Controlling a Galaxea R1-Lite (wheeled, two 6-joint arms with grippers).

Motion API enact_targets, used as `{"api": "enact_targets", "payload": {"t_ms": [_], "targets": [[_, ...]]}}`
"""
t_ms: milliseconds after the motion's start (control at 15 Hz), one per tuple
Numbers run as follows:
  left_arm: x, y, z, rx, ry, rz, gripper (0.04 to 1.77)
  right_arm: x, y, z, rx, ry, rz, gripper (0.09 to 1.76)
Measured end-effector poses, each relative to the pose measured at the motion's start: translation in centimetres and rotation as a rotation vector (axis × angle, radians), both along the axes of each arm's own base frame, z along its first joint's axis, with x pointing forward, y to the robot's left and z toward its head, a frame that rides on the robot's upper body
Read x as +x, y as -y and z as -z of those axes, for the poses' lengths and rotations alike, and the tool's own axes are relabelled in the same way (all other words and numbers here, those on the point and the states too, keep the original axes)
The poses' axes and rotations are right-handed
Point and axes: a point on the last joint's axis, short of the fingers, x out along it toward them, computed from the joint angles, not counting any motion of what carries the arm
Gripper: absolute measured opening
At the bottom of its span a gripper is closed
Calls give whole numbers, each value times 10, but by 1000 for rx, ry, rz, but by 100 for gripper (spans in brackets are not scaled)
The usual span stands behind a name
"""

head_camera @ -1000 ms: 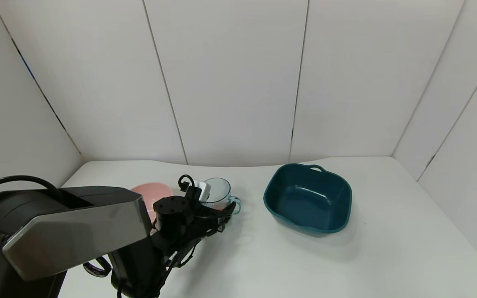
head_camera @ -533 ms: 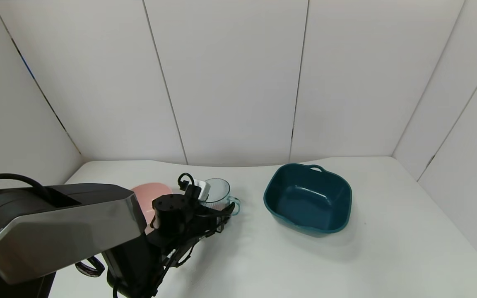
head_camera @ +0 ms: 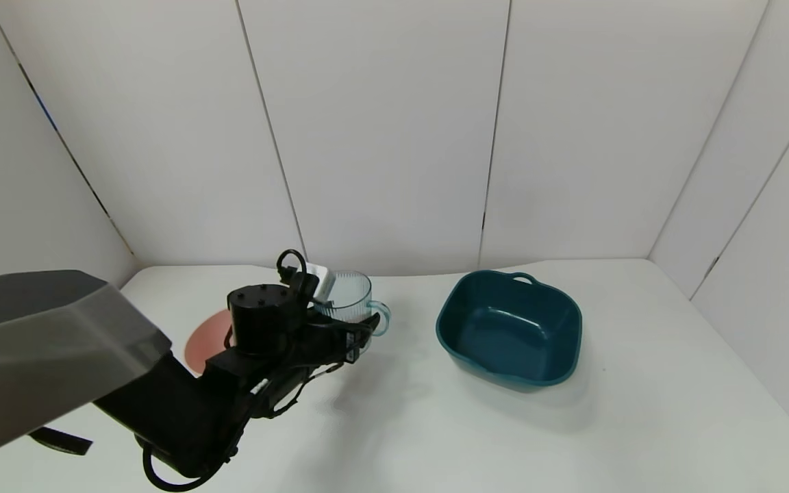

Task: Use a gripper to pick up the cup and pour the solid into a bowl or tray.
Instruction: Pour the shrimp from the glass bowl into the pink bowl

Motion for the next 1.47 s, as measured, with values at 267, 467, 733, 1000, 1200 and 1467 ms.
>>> {"api": "enact_targets", "payload": {"t_ms": [267, 467, 733, 1000, 1200, 1467], "targets": [[-4, -24, -49, 12, 31, -63, 134, 0, 0, 0, 0, 1, 0, 171], [-8, -54, -79, 28, 83, -137, 134, 0, 0, 0, 0, 2, 0, 171], [-15, -99, -91, 68, 118, -249, 134, 0, 0, 0, 0, 2, 0, 171], [-21, -131, -86, 154, 103, -327, 134, 0, 0, 0, -1, 3, 0, 171], [-25, -149, -81, 234, 88, -369, 134, 0, 0, 0, -3, 5, -1, 171], [-28, -165, -76, 348, 71, -394, 134, 0, 0, 0, -3, 6, -1, 171]]}}
